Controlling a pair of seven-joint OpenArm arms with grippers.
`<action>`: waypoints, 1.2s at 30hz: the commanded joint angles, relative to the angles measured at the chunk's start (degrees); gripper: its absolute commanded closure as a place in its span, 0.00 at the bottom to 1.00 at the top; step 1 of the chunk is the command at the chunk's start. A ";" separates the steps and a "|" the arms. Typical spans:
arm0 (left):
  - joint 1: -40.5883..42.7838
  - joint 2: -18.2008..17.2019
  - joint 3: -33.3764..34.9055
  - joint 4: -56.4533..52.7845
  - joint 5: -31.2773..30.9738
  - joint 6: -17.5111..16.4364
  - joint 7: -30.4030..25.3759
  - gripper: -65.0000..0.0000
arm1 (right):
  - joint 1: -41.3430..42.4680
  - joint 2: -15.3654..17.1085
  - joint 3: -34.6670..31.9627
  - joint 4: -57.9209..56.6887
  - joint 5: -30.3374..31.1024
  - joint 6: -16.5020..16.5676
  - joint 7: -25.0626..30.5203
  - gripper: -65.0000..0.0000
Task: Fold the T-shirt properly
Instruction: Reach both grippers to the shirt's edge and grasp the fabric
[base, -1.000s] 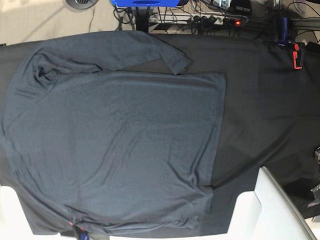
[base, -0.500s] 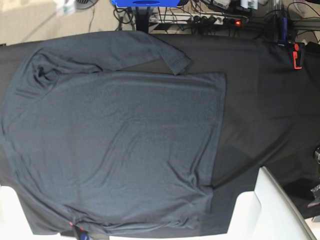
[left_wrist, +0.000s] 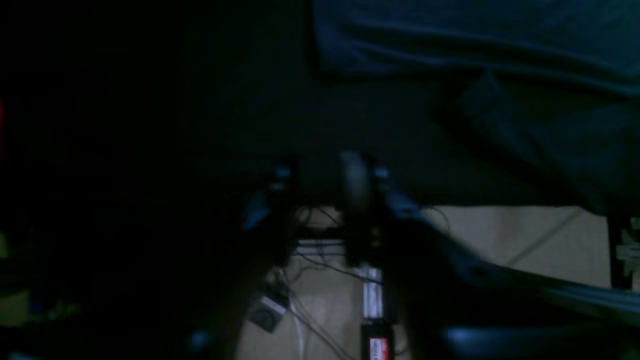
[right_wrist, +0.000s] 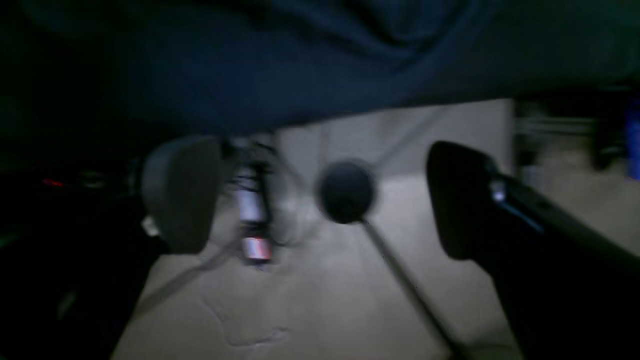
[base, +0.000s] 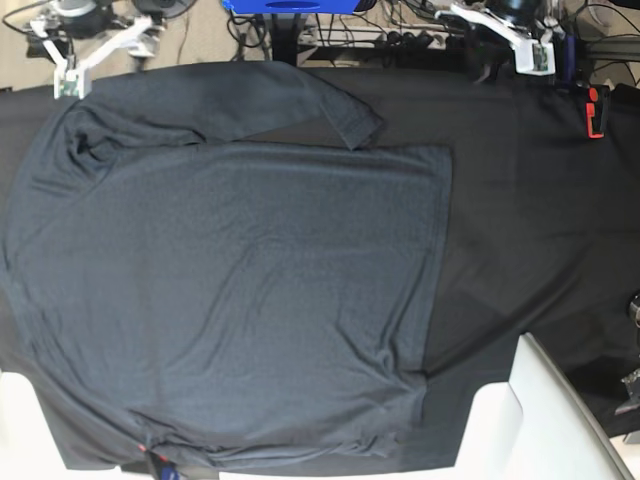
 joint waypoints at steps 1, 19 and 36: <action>-0.10 -0.30 0.32 0.89 -0.12 -0.23 -1.39 0.67 | 0.90 1.62 1.69 0.98 1.86 -0.25 2.55 0.03; -23.05 5.15 3.13 -11.60 -19.64 -6.65 24.90 0.42 | 16.03 7.34 21.11 -11.95 36.49 15.75 -6.33 0.04; -30.43 9.02 11.75 -22.41 -19.20 -6.65 25.43 0.43 | 18.31 7.16 23.22 -13.44 28.67 15.84 -6.24 0.04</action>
